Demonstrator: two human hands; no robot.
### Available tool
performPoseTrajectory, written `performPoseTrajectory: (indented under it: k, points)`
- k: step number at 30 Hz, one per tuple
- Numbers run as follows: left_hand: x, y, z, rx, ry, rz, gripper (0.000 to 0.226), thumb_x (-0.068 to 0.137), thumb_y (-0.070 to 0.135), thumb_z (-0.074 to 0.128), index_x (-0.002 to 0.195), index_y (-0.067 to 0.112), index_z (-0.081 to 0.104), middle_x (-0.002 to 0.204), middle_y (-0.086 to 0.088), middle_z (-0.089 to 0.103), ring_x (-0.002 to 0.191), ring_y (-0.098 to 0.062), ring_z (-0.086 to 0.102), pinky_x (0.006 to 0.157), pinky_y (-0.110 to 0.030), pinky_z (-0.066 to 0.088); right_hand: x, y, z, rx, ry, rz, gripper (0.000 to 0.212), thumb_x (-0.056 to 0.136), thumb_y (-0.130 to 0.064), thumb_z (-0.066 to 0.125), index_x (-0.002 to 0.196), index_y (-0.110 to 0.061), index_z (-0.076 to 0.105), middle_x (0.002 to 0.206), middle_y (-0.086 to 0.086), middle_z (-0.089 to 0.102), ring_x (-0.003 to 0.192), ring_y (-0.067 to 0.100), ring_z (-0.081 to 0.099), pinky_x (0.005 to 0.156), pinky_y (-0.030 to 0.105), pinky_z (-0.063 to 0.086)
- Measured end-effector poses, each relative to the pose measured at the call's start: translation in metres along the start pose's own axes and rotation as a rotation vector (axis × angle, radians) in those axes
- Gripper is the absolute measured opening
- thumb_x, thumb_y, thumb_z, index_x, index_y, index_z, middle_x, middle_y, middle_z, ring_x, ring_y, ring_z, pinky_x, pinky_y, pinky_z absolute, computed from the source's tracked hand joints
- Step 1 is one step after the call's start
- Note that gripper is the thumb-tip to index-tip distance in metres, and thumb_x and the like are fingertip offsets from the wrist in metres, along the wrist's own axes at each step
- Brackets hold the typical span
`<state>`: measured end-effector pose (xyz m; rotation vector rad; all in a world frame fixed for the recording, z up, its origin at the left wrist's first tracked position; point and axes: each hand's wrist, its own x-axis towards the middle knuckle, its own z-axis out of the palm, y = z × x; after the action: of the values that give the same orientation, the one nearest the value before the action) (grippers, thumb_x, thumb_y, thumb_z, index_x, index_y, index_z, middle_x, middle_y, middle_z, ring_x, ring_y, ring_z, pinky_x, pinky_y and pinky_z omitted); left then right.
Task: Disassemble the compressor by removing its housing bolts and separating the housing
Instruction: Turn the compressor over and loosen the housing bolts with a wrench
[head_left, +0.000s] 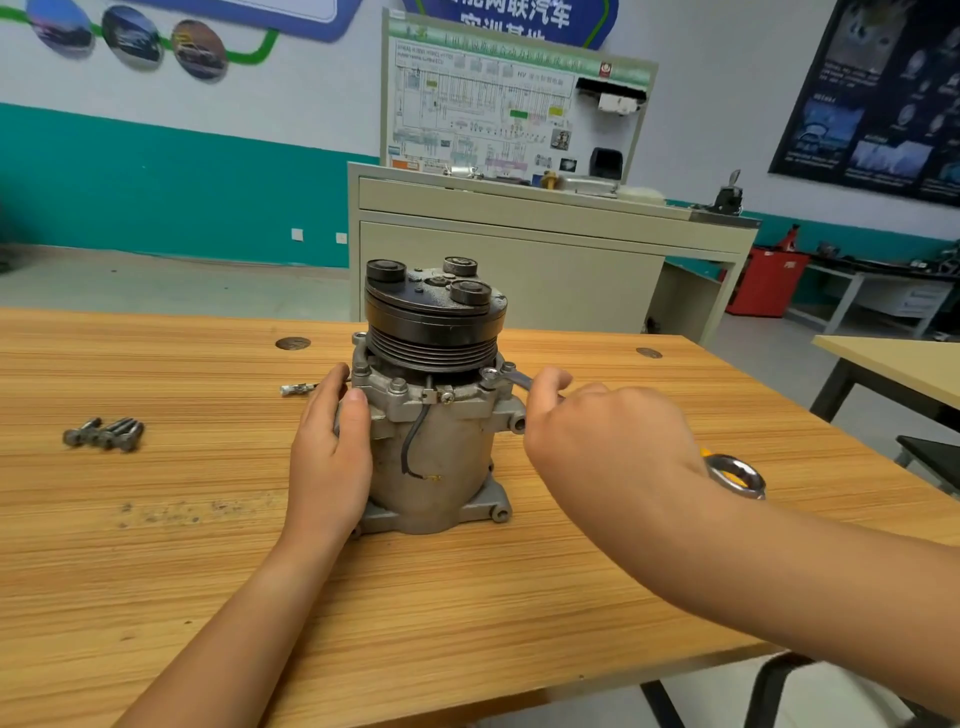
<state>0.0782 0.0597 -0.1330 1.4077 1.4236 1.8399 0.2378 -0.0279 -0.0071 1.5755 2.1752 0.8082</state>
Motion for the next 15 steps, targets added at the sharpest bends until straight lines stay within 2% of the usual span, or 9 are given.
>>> performPoseTrajectory:
  k: [2, 3, 4, 5, 8, 10, 13, 14, 15]
  points:
    - [0.0, 0.001, 0.0, -0.003, -0.005, 0.002, 0.043, 0.101, 0.026, 0.035, 0.143, 0.016, 0.037, 0.135, 0.014, 0.039, 0.122, 0.007, 0.029, 0.098, -0.009, 0.021, 0.003, -0.005, -0.004, -0.032, 0.005, -0.085, 0.054, 0.083, 0.014, 0.035, 0.134, 0.016, 0.017, 0.118, 0.013, 0.042, 0.052, 0.013, 0.037, 0.044, 0.02, 0.029]
    - [0.0, 0.002, 0.0, -0.004, -0.008, 0.0, 0.043, 0.101, 0.026, 0.036, 0.143, 0.017, 0.037, 0.136, 0.014, 0.039, 0.123, 0.007, 0.029, 0.098, -0.011, 0.021, 0.005, -0.006, -0.007, -0.048, -0.005, -0.119, 0.054, 0.083, 0.014, 0.035, 0.134, 0.016, 0.019, 0.129, 0.014, 0.033, 0.052, 0.014, 0.037, 0.045, 0.021, 0.03]
    - [0.0, 0.002, 0.0, -0.004, -0.01, -0.002, 0.043, 0.101, 0.027, 0.036, 0.143, 0.016, 0.037, 0.137, 0.013, 0.039, 0.123, 0.007, 0.029, 0.098, -0.011, 0.021, 0.007, -0.005, -0.009, -0.064, -0.01, -0.141, 0.053, 0.083, 0.014, 0.035, 0.134, 0.016, 0.021, 0.13, 0.015, 0.03, 0.051, 0.016, 0.037, 0.045, 0.021, 0.031]
    - [0.0, 0.002, 0.0, -0.002, -0.011, -0.002, 0.043, 0.101, 0.026, 0.036, 0.143, 0.016, 0.037, 0.137, 0.013, 0.039, 0.123, 0.007, 0.029, 0.097, -0.009, 0.021, 0.009, -0.004, -0.01, -0.078, -0.001, -0.157, 0.053, 0.083, 0.015, 0.035, 0.134, 0.016, 0.022, 0.124, 0.014, 0.034, 0.05, 0.017, 0.037, 0.043, 0.022, 0.03]
    - [0.0, 0.001, -0.001, 0.005, -0.019, -0.005, 0.043, 0.101, 0.027, 0.036, 0.143, 0.017, 0.037, 0.136, 0.014, 0.039, 0.123, 0.007, 0.029, 0.092, -0.003, 0.021, 0.007, 0.005, 0.002, -0.111, 0.08, -0.152, 0.053, 0.086, 0.015, 0.035, 0.135, 0.017, 0.017, 0.081, 0.013, 0.041, 0.044, 0.016, 0.031, 0.038, 0.023, 0.024]
    - [0.0, 0.001, -0.001, 0.0, -0.027, -0.006, 0.043, 0.101, 0.027, 0.036, 0.143, 0.017, 0.037, 0.135, 0.015, 0.038, 0.123, 0.006, 0.029, 0.093, -0.004, 0.021, 0.006, 0.015, 0.019, -0.135, 0.141, -0.114, 0.055, 0.09, 0.007, 0.034, 0.14, 0.009, 0.009, 0.06, 0.007, 0.033, 0.042, 0.015, 0.028, 0.036, 0.023, 0.021]
    - [0.001, 0.001, -0.001, -0.003, -0.032, -0.008, 0.044, 0.1, 0.027, 0.036, 0.143, 0.017, 0.037, 0.133, 0.015, 0.038, 0.123, 0.004, 0.03, 0.099, -0.014, 0.022, 0.015, 0.038, 0.043, -0.023, 0.233, -0.054, 0.055, 0.096, -0.012, 0.033, 0.145, -0.011, 0.007, 0.062, -0.001, 0.033, 0.045, 0.014, 0.03, 0.04, 0.023, 0.019]
    - [0.001, 0.001, -0.001, -0.001, -0.031, -0.006, 0.044, 0.1, 0.028, 0.036, 0.143, 0.017, 0.037, 0.132, 0.016, 0.038, 0.123, 0.005, 0.03, 0.098, -0.012, 0.023, 0.02, 0.046, 0.048, -0.004, 0.272, -0.062, 0.057, 0.094, -0.013, 0.041, 0.145, -0.015, 0.016, 0.062, -0.001, 0.037, 0.045, 0.015, 0.031, 0.042, 0.021, 0.019]
    - [0.001, 0.001, -0.001, -0.001, -0.033, -0.007, 0.044, 0.1, 0.029, 0.036, 0.143, 0.018, 0.037, 0.131, 0.017, 0.037, 0.121, 0.006, 0.03, 0.094, -0.006, 0.023, 0.026, 0.054, 0.053, 0.012, 0.315, -0.074, 0.058, 0.087, -0.01, 0.055, 0.14, -0.015, 0.034, 0.06, 0.001, 0.043, 0.043, 0.017, 0.033, 0.044, 0.02, 0.022]
